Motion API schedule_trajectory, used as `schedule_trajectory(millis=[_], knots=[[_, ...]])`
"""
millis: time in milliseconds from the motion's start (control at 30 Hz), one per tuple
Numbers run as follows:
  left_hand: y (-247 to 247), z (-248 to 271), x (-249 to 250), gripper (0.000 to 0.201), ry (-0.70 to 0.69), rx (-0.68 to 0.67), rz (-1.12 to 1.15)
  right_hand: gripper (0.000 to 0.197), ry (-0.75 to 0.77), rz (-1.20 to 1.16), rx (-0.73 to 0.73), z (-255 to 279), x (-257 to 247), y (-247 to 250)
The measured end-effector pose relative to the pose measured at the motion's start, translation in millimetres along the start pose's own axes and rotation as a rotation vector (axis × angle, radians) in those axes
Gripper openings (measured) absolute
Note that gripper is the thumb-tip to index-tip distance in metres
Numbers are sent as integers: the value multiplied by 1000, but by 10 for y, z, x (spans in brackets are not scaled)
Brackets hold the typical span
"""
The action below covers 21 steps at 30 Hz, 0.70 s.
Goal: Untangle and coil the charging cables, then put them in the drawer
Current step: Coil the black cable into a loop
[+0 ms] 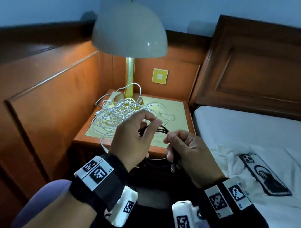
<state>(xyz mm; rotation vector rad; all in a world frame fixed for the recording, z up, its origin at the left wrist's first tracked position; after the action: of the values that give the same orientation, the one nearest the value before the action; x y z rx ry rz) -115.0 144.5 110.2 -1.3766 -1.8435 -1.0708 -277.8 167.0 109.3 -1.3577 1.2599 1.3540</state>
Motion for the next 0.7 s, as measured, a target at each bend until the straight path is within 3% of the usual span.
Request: schedule_trajectory(millis=[67, 167, 433, 600, 700], knots=[[-62, -196, 15, 9, -60, -3, -33, 28, -56, 3, -77, -195, -85, 154], [-170, -433, -203, 10, -14, -16, -6, 27, -146, -45, -127, -528, 52, 298], [-762, -764, -1103, 6, 196, -244, 45, 26, -244, -254, 196, -1026, 836, 651], [-1113, -1026, -1213, 3, 228, -439, 61, 26, -253, -295, 277, -1182, 918, 1069], [-1263, -1037, -1287, 3, 252, -422, 93, 27, -304, -314, 301, -1193, 1033, 1228]])
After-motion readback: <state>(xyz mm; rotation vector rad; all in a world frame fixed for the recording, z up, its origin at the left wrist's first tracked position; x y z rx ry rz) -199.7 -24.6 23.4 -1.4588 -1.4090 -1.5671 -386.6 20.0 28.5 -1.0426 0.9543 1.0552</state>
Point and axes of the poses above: each hand's wrist, its own z-axis away from the middle knuckle, its own y-axis out of the back of the hand, x = y × z, the point moved 2 cm from there along -z, towards the middle knuckle
